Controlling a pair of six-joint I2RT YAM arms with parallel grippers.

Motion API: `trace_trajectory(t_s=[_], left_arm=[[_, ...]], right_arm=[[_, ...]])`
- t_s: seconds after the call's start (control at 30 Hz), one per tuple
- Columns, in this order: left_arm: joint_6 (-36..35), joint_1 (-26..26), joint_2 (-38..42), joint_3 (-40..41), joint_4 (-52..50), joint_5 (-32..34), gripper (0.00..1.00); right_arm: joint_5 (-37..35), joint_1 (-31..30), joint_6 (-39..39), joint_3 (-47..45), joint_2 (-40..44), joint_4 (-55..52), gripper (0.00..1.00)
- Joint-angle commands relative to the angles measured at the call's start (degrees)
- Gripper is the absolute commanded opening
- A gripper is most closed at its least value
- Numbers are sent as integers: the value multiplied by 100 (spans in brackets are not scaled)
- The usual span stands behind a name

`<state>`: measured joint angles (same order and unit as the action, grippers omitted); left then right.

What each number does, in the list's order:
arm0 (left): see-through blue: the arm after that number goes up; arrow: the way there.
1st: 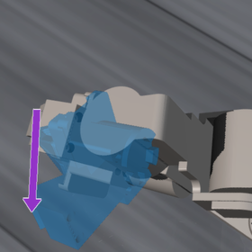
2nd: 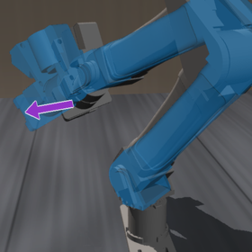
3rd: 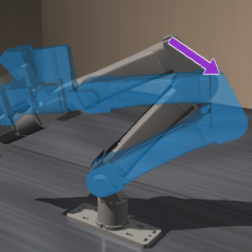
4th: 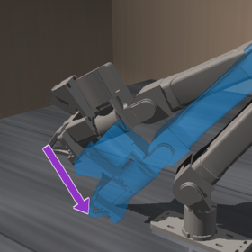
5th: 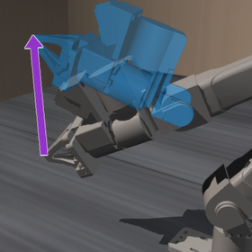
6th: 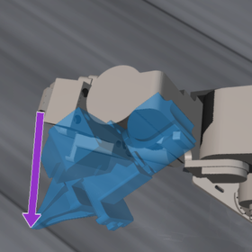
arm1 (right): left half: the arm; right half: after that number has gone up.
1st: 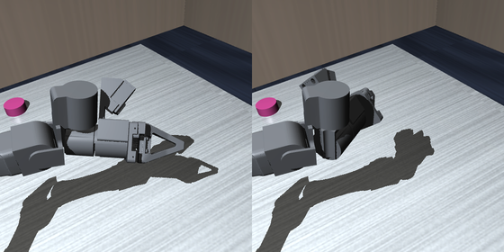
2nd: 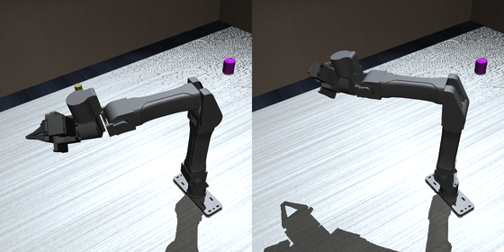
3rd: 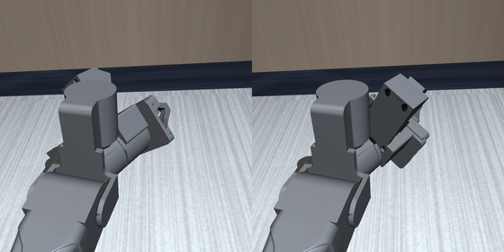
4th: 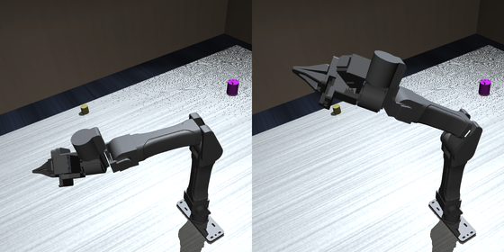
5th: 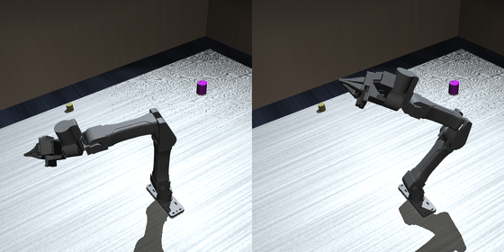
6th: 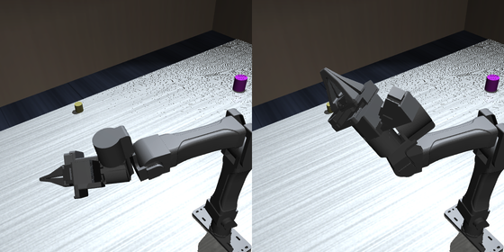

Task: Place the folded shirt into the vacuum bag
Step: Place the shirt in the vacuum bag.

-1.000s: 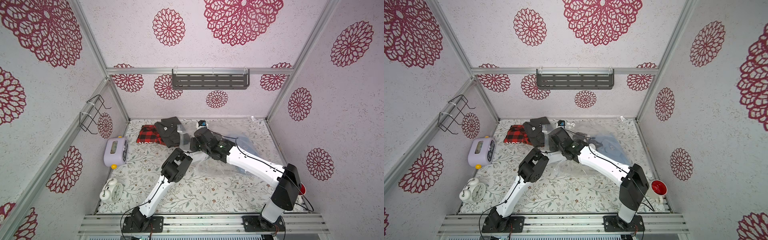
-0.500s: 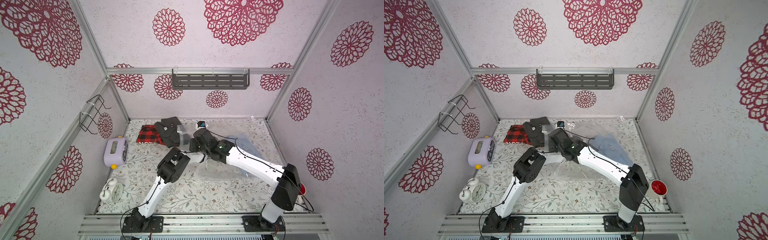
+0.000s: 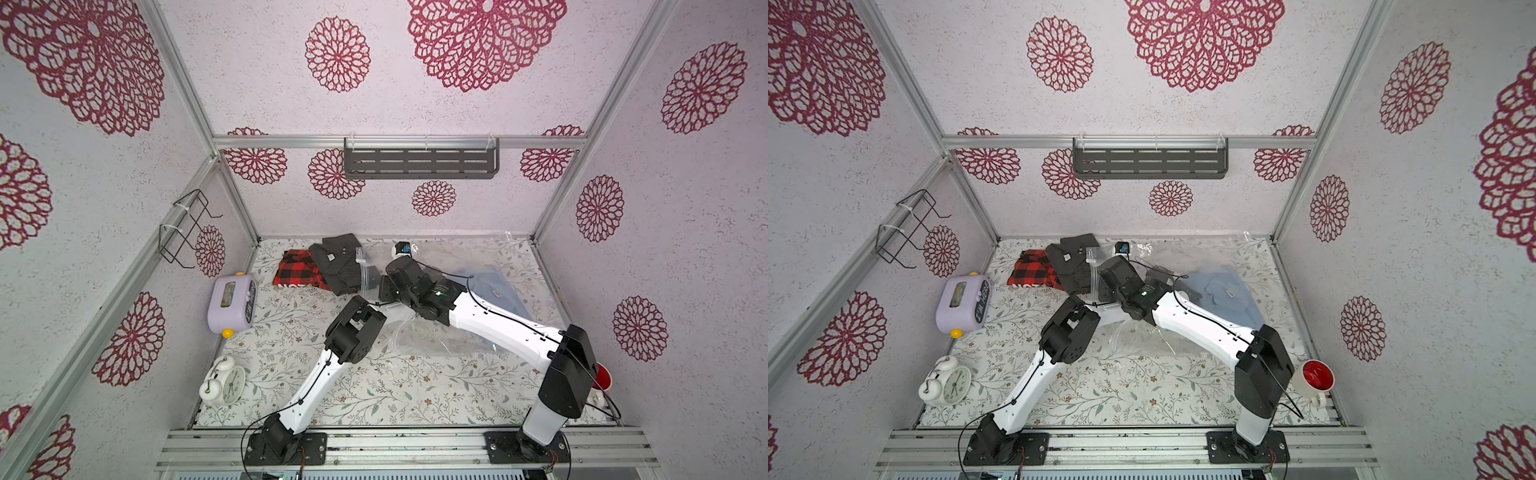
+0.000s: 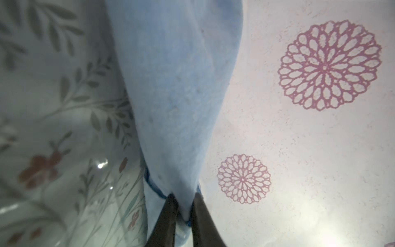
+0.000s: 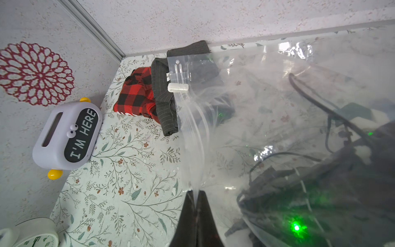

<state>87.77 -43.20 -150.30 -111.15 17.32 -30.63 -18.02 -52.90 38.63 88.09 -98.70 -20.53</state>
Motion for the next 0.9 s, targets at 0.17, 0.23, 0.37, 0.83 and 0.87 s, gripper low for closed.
trace_trajectory(t_s=[0.17,0.23,0.37,0.83,0.87], left_arm=[[469,-57,-424,-560,609,-141,27],[514,-7,-366,-442,733,-233,31],[289,117,276,635,899,-251,45],[-87,388,1927,4055,1820,-193,66],[-97,416,2014,4243,1901,-189,67]], right_arm=[[195,-131,9,-6,-54,-168,0],[111,-119,-2,36,-55,-258,0],[-100,-39,-62,57,35,-441,0],[-309,280,-123,-182,87,-601,0],[-308,296,-132,-187,89,-592,0]])
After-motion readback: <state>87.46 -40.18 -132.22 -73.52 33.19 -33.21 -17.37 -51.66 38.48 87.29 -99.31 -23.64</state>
